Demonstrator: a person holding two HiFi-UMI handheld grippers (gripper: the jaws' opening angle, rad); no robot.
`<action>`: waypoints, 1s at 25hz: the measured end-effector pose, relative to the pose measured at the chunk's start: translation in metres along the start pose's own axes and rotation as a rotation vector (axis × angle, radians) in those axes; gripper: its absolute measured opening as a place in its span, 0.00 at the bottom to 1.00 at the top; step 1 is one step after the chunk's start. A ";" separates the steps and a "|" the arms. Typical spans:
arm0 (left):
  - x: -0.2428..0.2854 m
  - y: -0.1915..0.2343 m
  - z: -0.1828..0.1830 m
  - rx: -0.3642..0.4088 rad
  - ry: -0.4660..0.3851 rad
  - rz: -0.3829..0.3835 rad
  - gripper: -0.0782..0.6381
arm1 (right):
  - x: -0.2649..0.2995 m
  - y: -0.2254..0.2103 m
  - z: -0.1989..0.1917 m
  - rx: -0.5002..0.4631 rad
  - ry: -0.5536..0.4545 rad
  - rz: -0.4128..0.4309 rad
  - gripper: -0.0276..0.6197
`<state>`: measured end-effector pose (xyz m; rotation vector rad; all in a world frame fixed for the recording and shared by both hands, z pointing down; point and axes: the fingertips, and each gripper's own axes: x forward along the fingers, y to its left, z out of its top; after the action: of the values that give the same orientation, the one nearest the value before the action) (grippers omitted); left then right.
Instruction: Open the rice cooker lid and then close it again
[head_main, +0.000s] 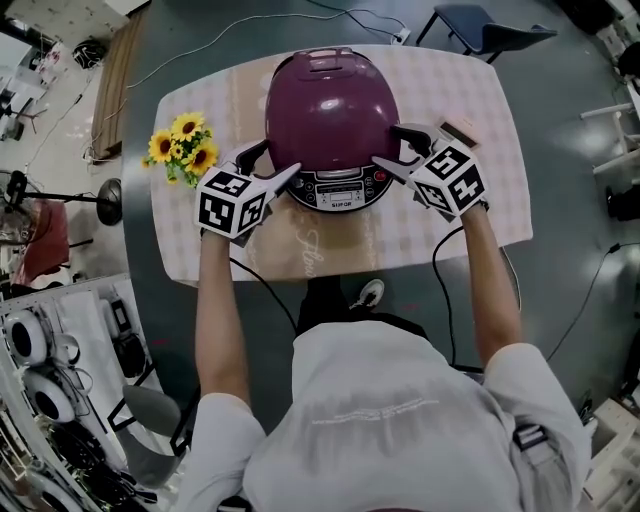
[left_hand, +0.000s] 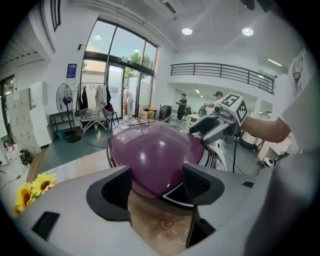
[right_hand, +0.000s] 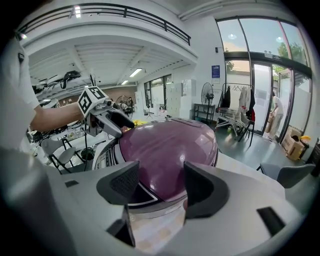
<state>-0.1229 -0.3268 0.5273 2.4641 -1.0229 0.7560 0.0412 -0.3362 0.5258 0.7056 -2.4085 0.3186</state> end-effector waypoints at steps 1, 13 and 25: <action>0.000 0.000 0.000 0.000 -0.008 -0.001 0.55 | 0.000 0.000 0.000 0.002 -0.010 -0.002 0.46; -0.046 -0.011 0.007 -0.105 -0.258 0.183 0.39 | -0.042 0.013 0.002 0.044 -0.166 -0.117 0.33; -0.141 -0.061 0.019 -0.006 -0.372 0.336 0.13 | -0.155 0.050 0.021 0.015 -0.336 -0.339 0.11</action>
<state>-0.1554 -0.2205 0.4202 2.5135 -1.5991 0.3862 0.1080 -0.2386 0.4111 1.2374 -2.5332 0.0824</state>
